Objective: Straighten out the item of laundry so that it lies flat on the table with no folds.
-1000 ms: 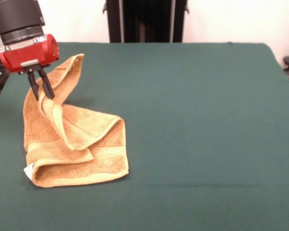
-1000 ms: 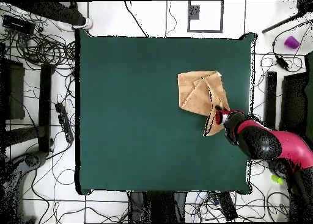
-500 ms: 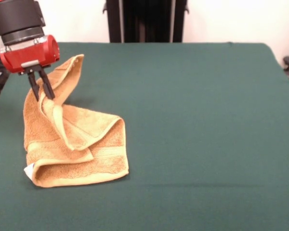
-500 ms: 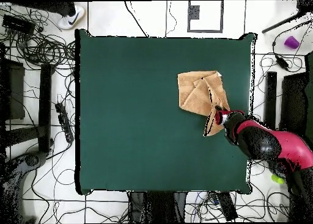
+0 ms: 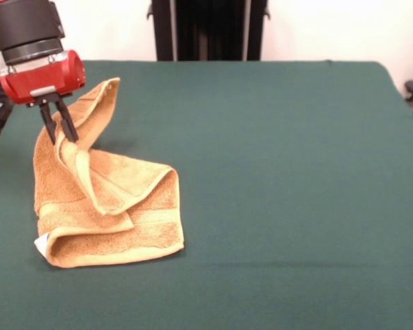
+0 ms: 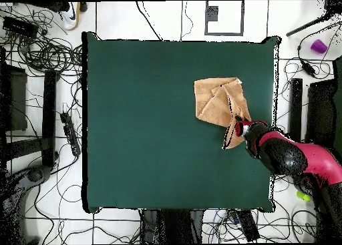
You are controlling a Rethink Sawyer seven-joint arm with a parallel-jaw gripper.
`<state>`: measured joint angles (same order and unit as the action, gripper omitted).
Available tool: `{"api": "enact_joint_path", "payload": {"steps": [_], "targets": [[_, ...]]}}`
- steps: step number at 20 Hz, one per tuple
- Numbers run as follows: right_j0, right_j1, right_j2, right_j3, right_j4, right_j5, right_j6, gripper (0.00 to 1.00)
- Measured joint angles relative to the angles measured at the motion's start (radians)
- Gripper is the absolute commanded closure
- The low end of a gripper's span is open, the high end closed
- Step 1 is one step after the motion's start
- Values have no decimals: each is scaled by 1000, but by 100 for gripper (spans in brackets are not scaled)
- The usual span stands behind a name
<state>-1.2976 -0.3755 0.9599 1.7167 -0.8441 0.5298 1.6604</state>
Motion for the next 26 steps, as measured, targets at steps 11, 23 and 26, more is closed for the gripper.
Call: {"api": "enact_joint_path", "payload": {"steps": [11, 23, 26], "targets": [[2, -5, 0, 0, 0, 0, 0, 0], [3, -9, 0, 0, 1, 0, 0, 0], [4, -10, 0, 0, 3, 0, 0, 0]]}}
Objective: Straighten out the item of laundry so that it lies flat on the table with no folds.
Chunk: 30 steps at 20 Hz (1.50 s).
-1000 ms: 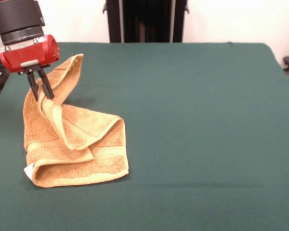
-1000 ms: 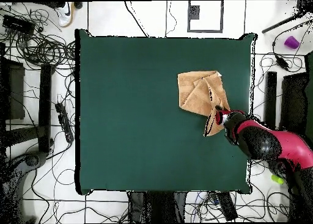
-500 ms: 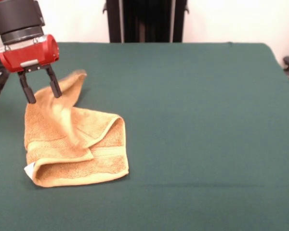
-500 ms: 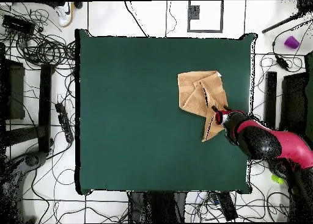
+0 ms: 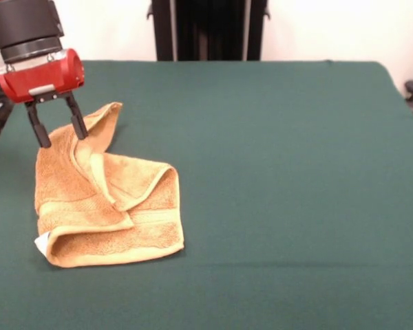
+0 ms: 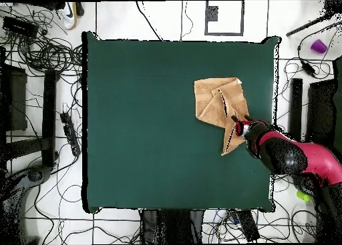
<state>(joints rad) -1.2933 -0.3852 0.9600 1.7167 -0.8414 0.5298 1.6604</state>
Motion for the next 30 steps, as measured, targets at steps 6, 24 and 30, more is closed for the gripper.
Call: {"api": "enact_joint_path", "payload": {"steps": [6, 24, 30], "targets": [[10, -13, 6, -4, 0, 0, 0, 0], [479, -143, -50, -277, 108, 0, 0, 0], [618, -103, -98, -425, 131, -1, 0, 0]]}}
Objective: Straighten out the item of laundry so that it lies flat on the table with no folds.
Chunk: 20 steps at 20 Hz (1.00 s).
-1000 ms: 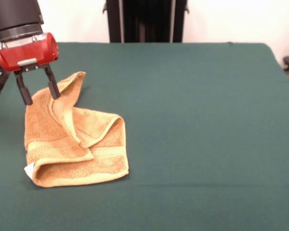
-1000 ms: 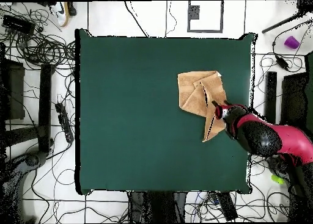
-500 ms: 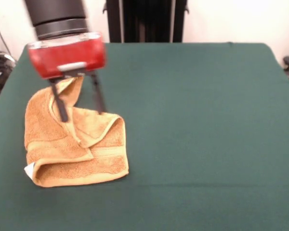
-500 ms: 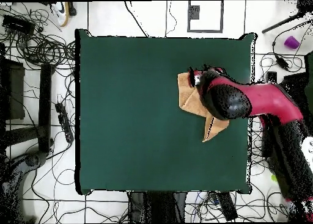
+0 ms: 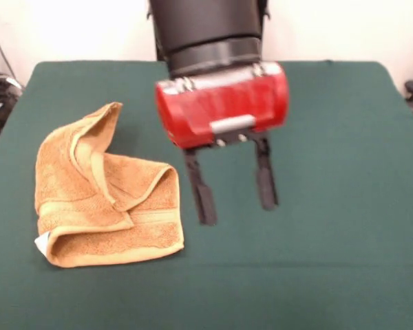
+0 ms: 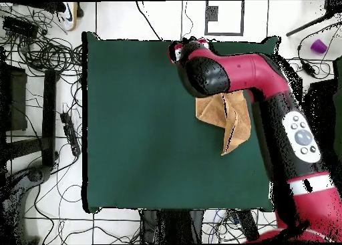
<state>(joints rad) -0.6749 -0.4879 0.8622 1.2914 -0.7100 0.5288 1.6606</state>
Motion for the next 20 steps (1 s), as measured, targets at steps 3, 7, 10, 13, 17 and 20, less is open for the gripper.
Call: {"api": "enact_joint_path", "payload": {"steps": [3, 7, 10, 13, 17, 20], "targets": [[12, 37, 0, -49, 3, -8, 0, 0], [-33, 101, 1, -90, 6, -11, 0, 0], [-73, 129, 0, -95, 10, -10, 0, 0], [-128, 150, 0, -93, 15, -11, 0, 0], [-179, 152, -2, -92, 17, -11, 0, 0], [-183, 151, -14, -90, 16, -15, 0, 0]]}}
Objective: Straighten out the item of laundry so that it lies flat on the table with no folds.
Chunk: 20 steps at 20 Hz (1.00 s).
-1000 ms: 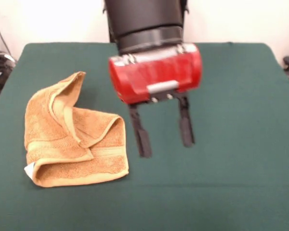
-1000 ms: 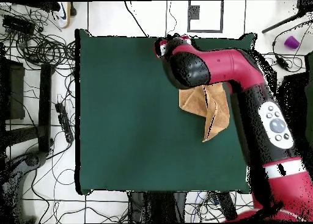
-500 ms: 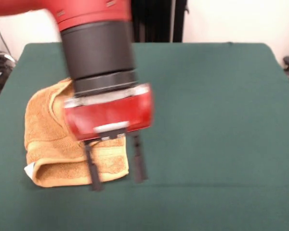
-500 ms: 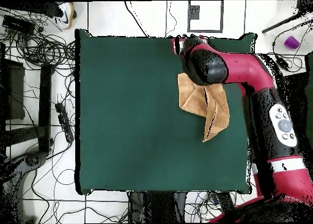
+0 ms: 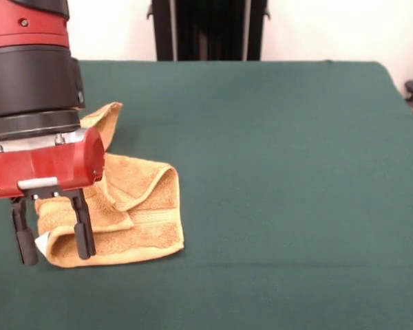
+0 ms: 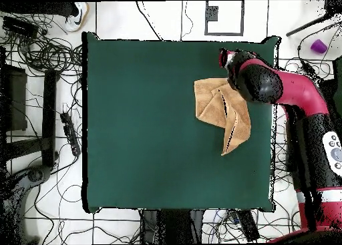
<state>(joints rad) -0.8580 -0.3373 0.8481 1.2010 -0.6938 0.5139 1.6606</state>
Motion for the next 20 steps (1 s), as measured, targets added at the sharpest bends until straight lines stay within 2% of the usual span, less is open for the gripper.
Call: {"api": "enact_joint_path", "payload": {"steps": [12, 20], "targets": [[85, -2, -67, 29, -4, -99, 0, 0], [103, -12, -80, 118, -5, -198, 0, 0]]}}
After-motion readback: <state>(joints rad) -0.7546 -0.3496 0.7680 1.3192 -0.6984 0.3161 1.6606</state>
